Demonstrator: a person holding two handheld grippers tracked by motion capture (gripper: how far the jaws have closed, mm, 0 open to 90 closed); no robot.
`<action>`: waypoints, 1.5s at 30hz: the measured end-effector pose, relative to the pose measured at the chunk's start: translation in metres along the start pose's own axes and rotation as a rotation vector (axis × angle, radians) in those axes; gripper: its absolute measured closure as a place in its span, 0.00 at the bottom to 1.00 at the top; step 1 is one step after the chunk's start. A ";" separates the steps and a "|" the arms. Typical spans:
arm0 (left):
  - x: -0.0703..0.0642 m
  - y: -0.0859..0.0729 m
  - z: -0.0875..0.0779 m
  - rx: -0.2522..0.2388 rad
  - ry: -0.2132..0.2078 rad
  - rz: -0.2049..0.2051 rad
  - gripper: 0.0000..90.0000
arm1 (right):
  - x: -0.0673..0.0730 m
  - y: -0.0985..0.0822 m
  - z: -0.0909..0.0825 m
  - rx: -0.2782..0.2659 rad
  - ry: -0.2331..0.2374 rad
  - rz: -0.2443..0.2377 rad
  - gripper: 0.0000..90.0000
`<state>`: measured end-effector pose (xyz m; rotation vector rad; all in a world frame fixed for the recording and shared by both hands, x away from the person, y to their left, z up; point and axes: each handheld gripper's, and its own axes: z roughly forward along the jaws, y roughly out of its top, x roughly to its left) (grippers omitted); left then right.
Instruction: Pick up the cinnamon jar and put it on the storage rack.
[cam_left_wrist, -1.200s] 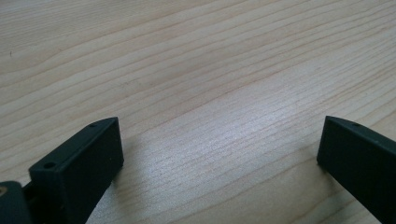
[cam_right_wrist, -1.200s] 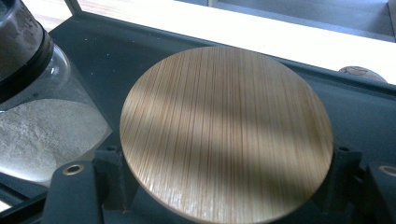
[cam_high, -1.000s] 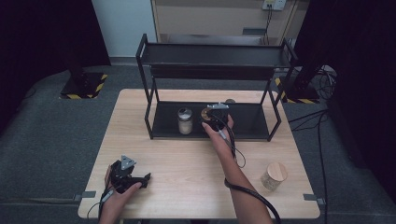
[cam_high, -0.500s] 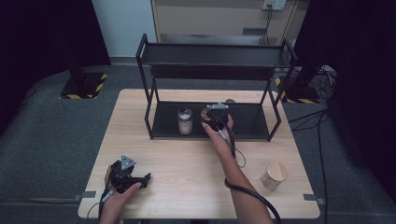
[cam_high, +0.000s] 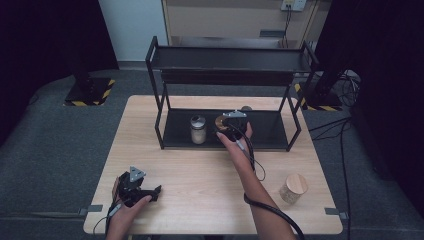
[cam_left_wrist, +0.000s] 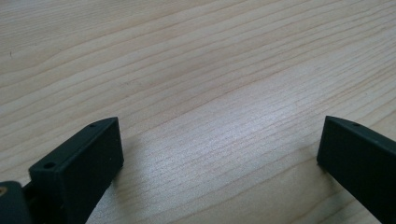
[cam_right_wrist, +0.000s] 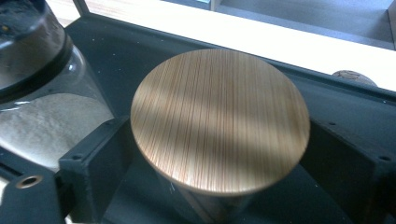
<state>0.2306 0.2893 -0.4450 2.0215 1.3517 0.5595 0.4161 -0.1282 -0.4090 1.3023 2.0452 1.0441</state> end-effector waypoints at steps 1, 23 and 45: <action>0.000 0.000 0.000 0.000 0.000 0.000 0.00 | -0.001 0.000 -0.001 -0.003 0.003 -0.002 0.10; 0.000 0.000 0.000 0.000 -0.002 0.001 0.00 | -0.004 -0.005 -0.019 -0.016 0.030 0.005 0.06; 0.001 0.001 0.001 0.001 -0.005 0.006 0.00 | -0.007 0.005 -0.051 -0.027 0.036 -0.021 0.06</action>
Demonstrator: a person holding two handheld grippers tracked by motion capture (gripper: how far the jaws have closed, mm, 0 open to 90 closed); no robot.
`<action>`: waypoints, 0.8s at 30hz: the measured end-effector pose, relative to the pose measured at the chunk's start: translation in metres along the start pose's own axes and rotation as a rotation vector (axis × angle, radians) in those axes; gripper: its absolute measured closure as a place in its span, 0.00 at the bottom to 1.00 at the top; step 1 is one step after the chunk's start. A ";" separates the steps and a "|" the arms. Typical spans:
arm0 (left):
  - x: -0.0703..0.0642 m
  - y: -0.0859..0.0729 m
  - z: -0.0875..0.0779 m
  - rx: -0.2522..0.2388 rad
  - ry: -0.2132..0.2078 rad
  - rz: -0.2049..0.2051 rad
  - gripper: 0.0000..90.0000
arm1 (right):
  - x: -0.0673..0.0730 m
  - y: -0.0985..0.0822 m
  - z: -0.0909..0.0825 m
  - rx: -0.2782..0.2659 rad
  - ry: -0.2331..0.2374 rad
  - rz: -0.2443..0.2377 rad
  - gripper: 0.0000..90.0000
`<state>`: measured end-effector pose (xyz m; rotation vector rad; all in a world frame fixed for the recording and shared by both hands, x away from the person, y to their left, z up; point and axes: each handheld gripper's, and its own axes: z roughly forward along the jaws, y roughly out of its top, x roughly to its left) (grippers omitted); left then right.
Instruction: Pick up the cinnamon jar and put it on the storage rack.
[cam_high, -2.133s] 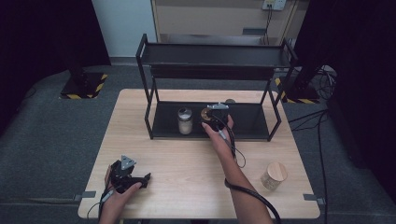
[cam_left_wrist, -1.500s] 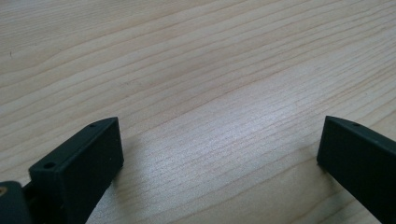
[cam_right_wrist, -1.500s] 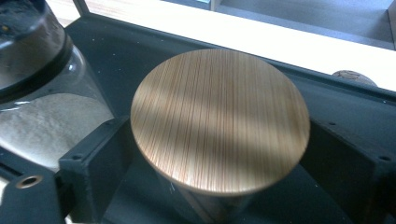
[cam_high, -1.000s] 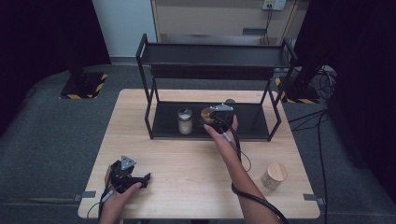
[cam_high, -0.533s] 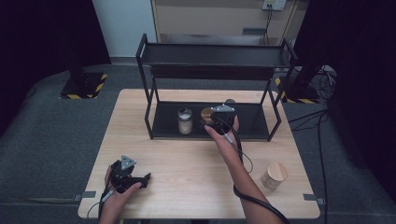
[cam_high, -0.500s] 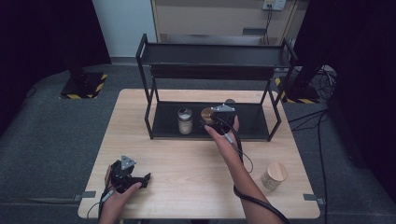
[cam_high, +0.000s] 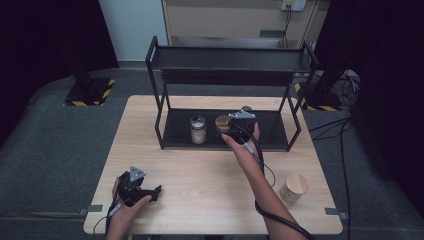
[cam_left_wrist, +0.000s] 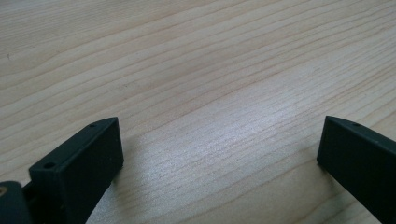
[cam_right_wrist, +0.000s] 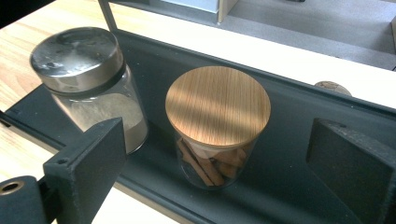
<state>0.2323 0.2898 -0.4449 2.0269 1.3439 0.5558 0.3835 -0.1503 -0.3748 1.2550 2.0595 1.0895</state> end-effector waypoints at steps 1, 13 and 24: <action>0.000 0.000 0.000 0.000 0.000 0.000 0.00 | 0.000 0.001 -0.002 0.002 0.001 0.002 0.06; 0.000 0.000 0.000 0.001 0.000 0.000 0.00 | 0.000 0.004 -0.013 0.006 0.007 -0.013 0.06; 0.000 0.000 0.000 0.001 0.000 0.000 0.00 | -0.003 0.004 -0.025 0.002 0.017 -0.016 0.05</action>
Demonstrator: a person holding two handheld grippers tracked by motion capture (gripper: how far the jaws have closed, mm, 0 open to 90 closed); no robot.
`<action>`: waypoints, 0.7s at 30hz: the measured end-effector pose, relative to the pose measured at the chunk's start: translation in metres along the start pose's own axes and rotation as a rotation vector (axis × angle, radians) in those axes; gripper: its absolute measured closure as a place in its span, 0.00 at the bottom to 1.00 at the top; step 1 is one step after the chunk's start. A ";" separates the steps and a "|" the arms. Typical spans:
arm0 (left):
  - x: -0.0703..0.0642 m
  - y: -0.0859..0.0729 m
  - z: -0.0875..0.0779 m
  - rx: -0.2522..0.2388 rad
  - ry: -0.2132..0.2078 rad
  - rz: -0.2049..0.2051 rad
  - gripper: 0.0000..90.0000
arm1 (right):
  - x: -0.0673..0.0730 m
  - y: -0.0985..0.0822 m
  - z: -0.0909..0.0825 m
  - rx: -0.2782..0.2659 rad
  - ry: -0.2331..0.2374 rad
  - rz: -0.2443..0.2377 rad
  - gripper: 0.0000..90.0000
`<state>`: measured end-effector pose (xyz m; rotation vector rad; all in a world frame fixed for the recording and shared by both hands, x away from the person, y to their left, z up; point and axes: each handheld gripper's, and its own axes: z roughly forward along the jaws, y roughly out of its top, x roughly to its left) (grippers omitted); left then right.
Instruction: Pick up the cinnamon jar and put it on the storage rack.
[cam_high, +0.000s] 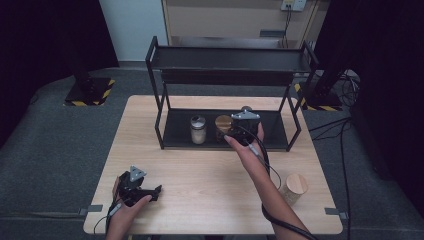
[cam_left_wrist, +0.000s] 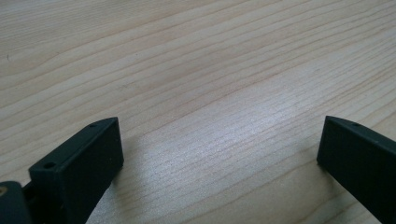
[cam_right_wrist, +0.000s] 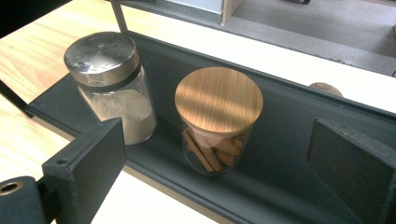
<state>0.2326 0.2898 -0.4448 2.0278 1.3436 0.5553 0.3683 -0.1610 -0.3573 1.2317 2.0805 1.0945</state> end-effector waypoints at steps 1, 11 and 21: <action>0.000 0.000 0.000 0.000 0.000 0.000 0.00 | 0.000 0.000 -0.001 0.002 0.001 0.006 0.05; 0.000 0.000 0.000 0.000 0.000 0.000 0.00 | -0.004 0.002 -0.012 0.005 0.004 0.003 0.05; 0.000 0.000 0.000 0.000 0.000 0.000 0.00 | -0.006 0.004 -0.023 0.007 0.000 -0.010 0.05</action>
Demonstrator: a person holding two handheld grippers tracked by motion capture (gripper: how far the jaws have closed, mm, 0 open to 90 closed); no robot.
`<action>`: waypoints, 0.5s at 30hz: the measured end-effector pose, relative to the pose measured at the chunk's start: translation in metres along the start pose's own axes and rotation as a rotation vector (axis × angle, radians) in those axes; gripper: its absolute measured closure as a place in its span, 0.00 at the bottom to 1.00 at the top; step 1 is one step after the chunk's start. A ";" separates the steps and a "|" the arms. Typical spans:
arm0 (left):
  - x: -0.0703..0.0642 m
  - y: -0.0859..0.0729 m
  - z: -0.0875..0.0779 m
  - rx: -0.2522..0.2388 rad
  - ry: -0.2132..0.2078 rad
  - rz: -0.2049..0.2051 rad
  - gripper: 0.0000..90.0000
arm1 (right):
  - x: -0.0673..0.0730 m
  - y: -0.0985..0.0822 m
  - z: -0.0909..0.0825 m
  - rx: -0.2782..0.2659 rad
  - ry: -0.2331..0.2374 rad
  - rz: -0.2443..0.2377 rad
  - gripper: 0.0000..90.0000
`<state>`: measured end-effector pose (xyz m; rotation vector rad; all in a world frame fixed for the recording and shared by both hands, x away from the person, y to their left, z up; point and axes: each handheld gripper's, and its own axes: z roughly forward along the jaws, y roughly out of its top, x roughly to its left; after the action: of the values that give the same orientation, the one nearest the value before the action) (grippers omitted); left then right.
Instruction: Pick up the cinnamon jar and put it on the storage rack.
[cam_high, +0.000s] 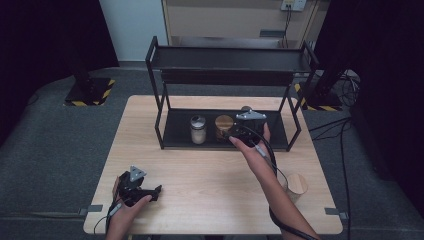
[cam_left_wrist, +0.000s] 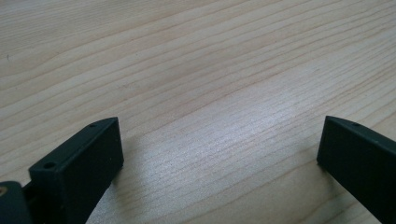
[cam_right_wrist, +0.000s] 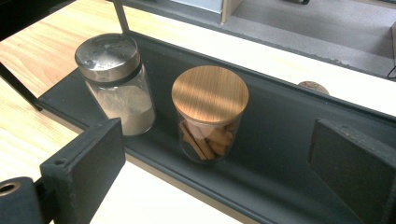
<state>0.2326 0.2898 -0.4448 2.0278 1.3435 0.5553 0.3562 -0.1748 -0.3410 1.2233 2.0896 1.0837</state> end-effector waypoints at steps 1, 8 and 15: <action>0.000 0.000 0.000 0.000 0.000 0.000 0.00 | 0.000 0.000 -0.001 0.000 -0.001 -0.001 0.05; 0.000 0.000 0.000 0.000 0.000 0.000 0.00 | -0.003 0.002 -0.010 0.006 0.008 -0.003 0.04; 0.000 0.000 0.000 0.000 0.000 0.000 0.00 | -0.003 0.004 -0.020 0.018 0.006 -0.031 0.04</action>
<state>0.2326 0.2898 -0.4448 2.0276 1.3436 0.5553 0.3454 -0.1835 -0.3263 1.1942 2.1203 1.0581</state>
